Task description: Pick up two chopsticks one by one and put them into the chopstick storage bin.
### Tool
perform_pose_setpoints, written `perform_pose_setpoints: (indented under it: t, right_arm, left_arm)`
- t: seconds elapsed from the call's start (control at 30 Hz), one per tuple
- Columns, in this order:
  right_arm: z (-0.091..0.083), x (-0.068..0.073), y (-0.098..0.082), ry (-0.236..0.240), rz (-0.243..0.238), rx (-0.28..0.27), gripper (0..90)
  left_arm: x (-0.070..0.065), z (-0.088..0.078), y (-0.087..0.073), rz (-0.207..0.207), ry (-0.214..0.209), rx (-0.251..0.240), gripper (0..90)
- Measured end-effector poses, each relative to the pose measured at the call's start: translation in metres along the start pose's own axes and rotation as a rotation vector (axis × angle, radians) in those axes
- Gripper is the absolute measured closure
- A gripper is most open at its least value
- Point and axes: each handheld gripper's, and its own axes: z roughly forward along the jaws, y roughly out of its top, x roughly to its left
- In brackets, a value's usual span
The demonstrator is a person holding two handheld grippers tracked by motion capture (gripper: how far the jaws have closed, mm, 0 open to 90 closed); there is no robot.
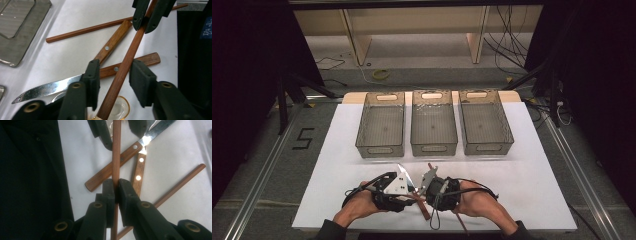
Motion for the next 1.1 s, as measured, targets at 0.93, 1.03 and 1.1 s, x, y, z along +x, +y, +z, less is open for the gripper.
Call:
perform_pose_setpoints:
  t: [0.93, 1.03, 1.1]
  right_arm:
    - [-0.030, -0.022, -0.010, -0.050, 0.118, -0.161, 53.8]
    - [-0.034, -0.024, -0.014, -0.094, 0.169, -0.202, 47.8]
    - [-0.035, -0.021, -0.019, -0.146, 0.211, -0.265, 43.3]
  left_arm:
    - [0.009, -0.007, -0.010, -0.064, -0.009, -0.004, 82.1]
    - [0.015, -0.012, -0.011, -0.113, 0.023, -0.011, 82.1]
    - [0.018, -0.015, -0.012, -0.141, 0.055, -0.024, 82.1]
